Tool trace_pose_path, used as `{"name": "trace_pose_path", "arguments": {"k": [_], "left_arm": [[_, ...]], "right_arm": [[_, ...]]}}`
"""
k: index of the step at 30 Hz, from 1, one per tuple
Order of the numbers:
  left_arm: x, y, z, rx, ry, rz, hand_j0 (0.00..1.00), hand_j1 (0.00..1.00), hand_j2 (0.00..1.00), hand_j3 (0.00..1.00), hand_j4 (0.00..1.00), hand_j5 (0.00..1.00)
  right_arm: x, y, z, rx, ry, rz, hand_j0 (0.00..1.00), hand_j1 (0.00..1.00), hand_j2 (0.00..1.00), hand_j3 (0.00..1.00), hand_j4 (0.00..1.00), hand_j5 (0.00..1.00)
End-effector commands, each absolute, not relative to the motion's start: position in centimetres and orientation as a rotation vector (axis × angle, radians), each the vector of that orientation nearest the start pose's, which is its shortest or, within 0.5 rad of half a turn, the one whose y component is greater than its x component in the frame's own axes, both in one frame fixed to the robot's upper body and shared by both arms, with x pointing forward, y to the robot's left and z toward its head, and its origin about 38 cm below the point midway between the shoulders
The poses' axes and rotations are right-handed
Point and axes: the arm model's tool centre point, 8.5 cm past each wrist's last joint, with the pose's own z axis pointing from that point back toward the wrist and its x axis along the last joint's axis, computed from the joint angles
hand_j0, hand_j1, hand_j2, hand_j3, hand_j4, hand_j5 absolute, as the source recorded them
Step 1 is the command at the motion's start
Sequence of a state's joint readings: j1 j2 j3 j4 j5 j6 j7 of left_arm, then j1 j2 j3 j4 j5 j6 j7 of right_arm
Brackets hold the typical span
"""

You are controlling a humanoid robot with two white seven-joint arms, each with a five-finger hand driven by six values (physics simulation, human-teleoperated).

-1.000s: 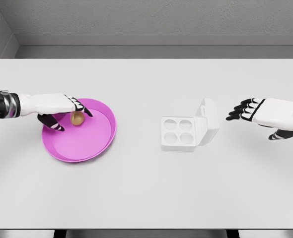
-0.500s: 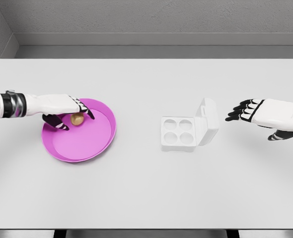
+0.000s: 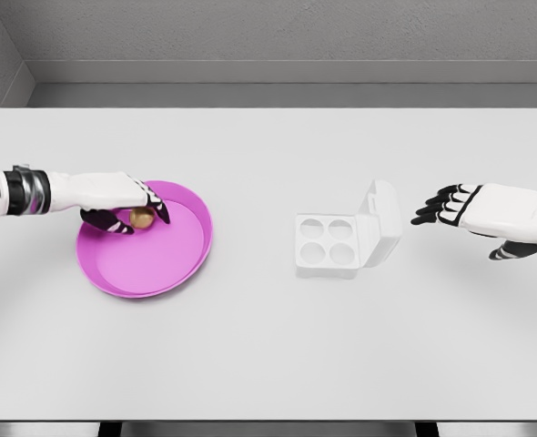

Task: Pack egg into the box and close the box lid

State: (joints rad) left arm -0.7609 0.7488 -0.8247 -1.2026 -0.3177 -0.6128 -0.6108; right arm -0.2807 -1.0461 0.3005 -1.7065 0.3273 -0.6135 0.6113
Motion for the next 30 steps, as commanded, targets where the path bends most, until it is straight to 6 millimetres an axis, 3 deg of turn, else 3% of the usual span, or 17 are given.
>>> {"name": "trace_pose_path", "arguments": {"k": [1,3,5,10,18,23,30], "left_arm": [[45.7,30.3,16.1,0.201,-1.196,-2.093,0.69,0.69,0.69,0.69,0.69,0.69],[45.7,30.3,16.1,0.200,-1.195,-2.094,0.67,0.67,0.67,0.67,0.67,0.67],[45.7,30.3,16.1,0.201,-1.195,-2.096,0.54,0.54,0.54,0.54,0.54,0.54],[45.7,30.2,16.1,0.204,-1.192,-2.101,0.40,0.40,0.40,0.40,0.40,0.40],[45.7,29.7,16.3,0.197,-1.209,-2.106,0.37,0.37,0.37,0.37,0.37,0.37],[45.7,28.0,18.2,0.208,-1.272,-2.144,0.37,0.37,0.37,0.37,0.37,0.37],[44.6,22.3,20.8,0.162,-1.441,-2.231,0.36,0.36,0.36,0.36,0.36,0.36]], "right_arm": [[35.8,-35.9,23.2,-0.408,-1.282,2.155,1.00,1.00,1.00,1.00,1.00,1.00],[35.8,-35.8,23.2,-0.407,-1.284,2.157,1.00,1.00,1.00,1.00,1.00,1.00],[35.7,-35.7,23.2,-0.405,-1.285,2.160,1.00,1.00,1.00,1.00,1.00,1.00],[35.6,-35.5,22.8,-0.390,-1.283,2.165,1.00,1.00,1.00,1.00,1.00,1.00],[35.6,-35.5,22.9,-0.390,-1.285,2.164,1.00,1.00,1.00,1.00,1.00,1.00],[35.6,-35.4,22.8,-0.388,-1.286,2.166,1.00,1.00,1.00,1.00,1.00,1.00],[35.6,-35.3,22.7,-0.381,-1.283,2.168,1.00,1.00,1.00,1.00,1.00,1.00]]}}
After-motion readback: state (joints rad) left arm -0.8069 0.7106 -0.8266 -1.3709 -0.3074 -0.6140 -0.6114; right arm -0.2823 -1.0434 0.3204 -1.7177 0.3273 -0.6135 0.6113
